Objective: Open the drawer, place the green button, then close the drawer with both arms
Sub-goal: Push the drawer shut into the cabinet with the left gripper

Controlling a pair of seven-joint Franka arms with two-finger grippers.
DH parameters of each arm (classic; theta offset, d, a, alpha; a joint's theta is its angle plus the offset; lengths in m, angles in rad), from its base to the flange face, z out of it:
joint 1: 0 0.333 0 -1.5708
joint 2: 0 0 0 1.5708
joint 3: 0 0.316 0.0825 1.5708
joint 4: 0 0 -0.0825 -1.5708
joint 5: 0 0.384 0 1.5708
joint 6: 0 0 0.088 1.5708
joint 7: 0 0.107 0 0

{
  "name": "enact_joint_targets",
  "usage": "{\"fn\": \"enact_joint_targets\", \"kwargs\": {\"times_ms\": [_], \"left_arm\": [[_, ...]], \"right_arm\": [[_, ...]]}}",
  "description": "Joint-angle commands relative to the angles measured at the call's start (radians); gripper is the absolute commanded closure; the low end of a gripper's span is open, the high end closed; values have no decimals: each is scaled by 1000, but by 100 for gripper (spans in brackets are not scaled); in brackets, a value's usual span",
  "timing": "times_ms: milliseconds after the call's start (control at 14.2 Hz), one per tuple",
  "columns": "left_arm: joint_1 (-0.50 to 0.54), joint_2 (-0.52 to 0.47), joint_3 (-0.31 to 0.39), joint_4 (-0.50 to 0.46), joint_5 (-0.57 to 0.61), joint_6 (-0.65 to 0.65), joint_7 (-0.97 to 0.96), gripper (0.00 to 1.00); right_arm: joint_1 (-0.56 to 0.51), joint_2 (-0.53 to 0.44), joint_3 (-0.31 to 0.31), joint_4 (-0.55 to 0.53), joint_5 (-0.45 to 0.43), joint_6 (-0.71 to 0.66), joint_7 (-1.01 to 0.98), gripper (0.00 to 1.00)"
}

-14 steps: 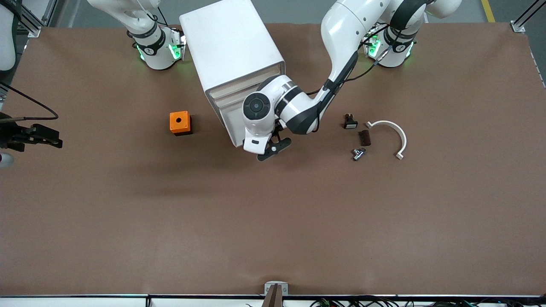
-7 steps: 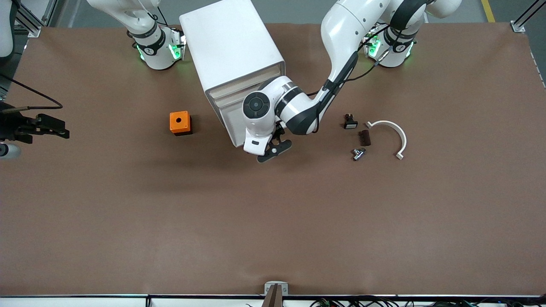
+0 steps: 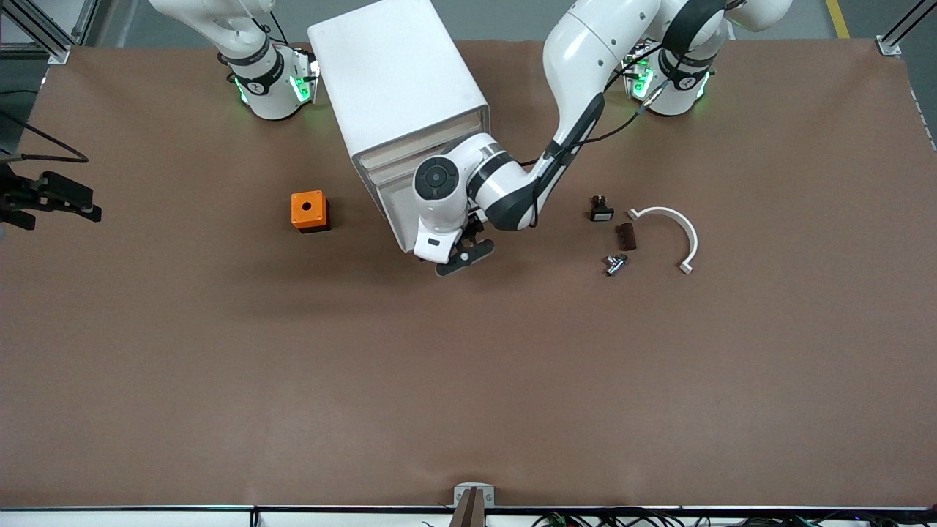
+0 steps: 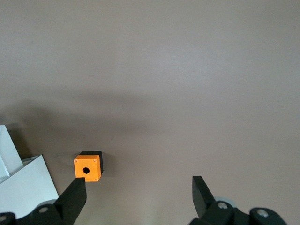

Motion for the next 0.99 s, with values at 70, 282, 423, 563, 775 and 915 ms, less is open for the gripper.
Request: {"fn": "enact_joint_targets", "kwargs": {"times_ms": [70,282,423,563,775,915], "left_arm": [[-23,-14,-11,-23,-73,13,-25,0],[-37,-14,-11,-23,-182,13,-43,0],[-54,-14,-11,-23,-241,13,-45,0],[-61,-14,-13,-23,-299,13,-49,0],[-72,-11,-13,-25,-374,13,-60,0],[-81,-8,-13,-27,-419,11,-64,0]], "right_arm": [[-4,-145,3,-186,-3,78,-6,0],[-4,-165,2,-210,-3,79,19,0],[-4,-168,2,-208,-3,79,40,0],[-4,-172,2,-210,-3,75,45,0],[-6,-177,2,-213,-3,67,46,0],[-6,-180,2,-213,-3,64,46,0]]}}
